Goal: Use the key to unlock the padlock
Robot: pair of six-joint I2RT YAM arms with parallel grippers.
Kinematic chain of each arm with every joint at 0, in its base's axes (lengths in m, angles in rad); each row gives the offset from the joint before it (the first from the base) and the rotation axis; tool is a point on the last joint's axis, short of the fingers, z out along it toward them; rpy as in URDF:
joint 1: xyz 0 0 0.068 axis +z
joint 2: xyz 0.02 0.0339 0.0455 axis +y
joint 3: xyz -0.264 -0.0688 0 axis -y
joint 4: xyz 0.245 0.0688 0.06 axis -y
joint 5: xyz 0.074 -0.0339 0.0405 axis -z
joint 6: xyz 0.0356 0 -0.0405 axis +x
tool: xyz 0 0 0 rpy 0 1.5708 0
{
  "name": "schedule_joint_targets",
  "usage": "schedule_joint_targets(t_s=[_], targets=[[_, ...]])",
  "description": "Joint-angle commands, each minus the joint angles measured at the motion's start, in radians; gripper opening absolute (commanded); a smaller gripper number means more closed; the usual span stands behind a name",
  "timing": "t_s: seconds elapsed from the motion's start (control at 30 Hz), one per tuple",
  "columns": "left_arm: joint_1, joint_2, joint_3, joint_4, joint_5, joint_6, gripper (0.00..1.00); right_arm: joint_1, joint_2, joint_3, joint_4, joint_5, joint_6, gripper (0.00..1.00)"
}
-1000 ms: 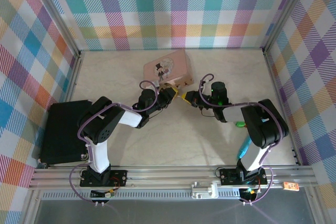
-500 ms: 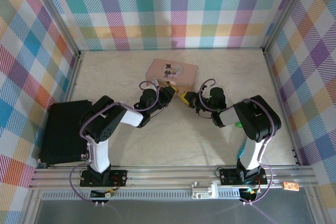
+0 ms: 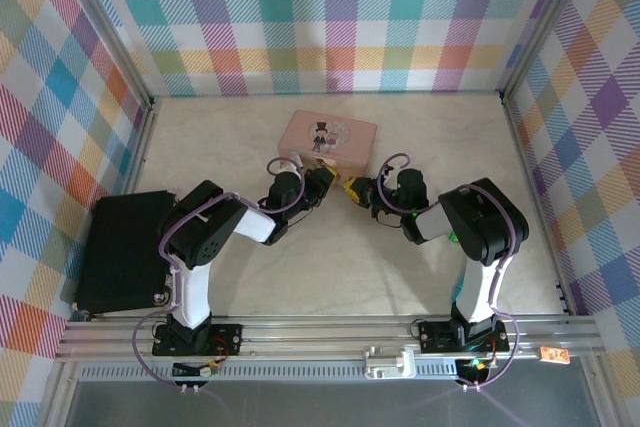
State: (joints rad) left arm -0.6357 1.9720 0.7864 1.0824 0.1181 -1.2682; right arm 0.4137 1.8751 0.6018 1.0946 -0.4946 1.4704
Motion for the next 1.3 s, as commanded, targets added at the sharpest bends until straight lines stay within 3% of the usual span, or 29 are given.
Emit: schedule_joint_targets(t_s=[0.0, 0.17, 0.33, 0.6, 0.87, 1.03, 1.27], targets=[[-0.118, -0.023, -0.005, 0.161, 0.184, -0.02, 0.0, 0.048, -0.012, 0.049, -0.029, 0.04, -0.099, 0.0], [-0.118, -0.031, -0.013, 0.11, 0.122, -0.036, 0.0, 0.086, -0.105, 0.051, -0.227, 0.118, -0.3, 0.0], [-0.119, -0.036, 0.007, 0.08, 0.094, -0.042, 0.0, 0.115, -0.161, 0.047, -0.303, 0.197, -0.392, 0.0], [-0.118, 0.019, 0.023, 0.249, 0.113, -0.086, 0.0, 0.112, -0.018, 0.061, -0.101, 0.107, -0.056, 0.0], [-0.125, -0.021, 0.006, 0.207, 0.101, -0.074, 0.0, 0.113, 0.036, 0.054, -0.013, 0.075, 0.205, 0.0], [-0.146, -0.021, 0.019, 0.209, 0.1, -0.103, 0.0, 0.119, 0.024, 0.071, -0.041, 0.081, 0.168, 0.0], [-0.174, -0.046, 0.025, 0.122, -0.004, -0.08, 0.0, 0.191, -0.056, 0.048, -0.102, 0.186, 0.084, 0.0]])
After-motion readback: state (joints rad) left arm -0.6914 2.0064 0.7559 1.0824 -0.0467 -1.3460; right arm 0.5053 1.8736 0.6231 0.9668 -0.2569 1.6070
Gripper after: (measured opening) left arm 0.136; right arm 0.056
